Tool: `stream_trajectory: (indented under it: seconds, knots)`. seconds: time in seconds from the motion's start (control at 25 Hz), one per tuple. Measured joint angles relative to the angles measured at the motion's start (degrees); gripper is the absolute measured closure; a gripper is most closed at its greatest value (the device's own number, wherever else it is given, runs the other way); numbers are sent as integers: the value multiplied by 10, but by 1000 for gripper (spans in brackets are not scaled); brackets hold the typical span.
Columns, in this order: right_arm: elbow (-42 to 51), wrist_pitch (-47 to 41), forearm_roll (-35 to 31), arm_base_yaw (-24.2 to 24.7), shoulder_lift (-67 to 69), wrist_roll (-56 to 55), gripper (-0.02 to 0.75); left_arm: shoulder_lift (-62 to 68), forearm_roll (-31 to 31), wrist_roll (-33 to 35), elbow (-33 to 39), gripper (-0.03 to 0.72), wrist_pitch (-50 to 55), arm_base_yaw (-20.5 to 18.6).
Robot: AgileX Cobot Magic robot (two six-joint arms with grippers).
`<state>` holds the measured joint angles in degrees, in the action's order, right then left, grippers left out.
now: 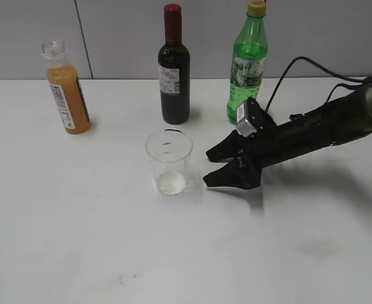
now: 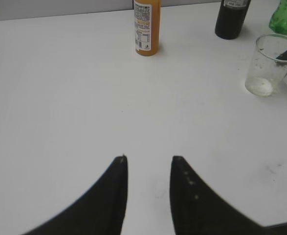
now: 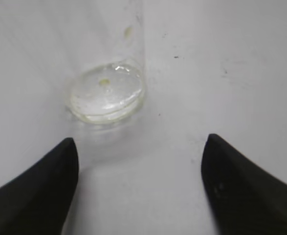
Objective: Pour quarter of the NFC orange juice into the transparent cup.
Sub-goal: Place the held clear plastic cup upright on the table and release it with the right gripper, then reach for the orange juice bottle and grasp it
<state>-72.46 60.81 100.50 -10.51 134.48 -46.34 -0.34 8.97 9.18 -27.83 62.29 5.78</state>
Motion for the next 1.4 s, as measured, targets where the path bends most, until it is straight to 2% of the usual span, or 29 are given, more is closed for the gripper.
stream_trajectory:
  seconds: [0.2,0.44,0.6,0.8,0.92,1.24,1.4]
  knots:
    - [13,-29,27,11,-52,-75,146,0,0,0,0,452,0,0]
    - [15,-30,-89,12,-133,-84,146,0,0,0,0,452,0,0]
    - [15,-78,-116,12,-195,-116,146,0,0,0,0,452,0,0]
    - [16,-261,-126,12,-258,-196,146,0,0,0,0,452,0,0]
    - [16,-384,-165,12,-288,-233,146,0,0,0,0,452,0,0]
    - [16,-689,-337,23,-379,-241,146,0,0,0,0,452,0,0]
    - [16,-790,-477,25,-411,-131,146,0,0,0,0,452,0,0]
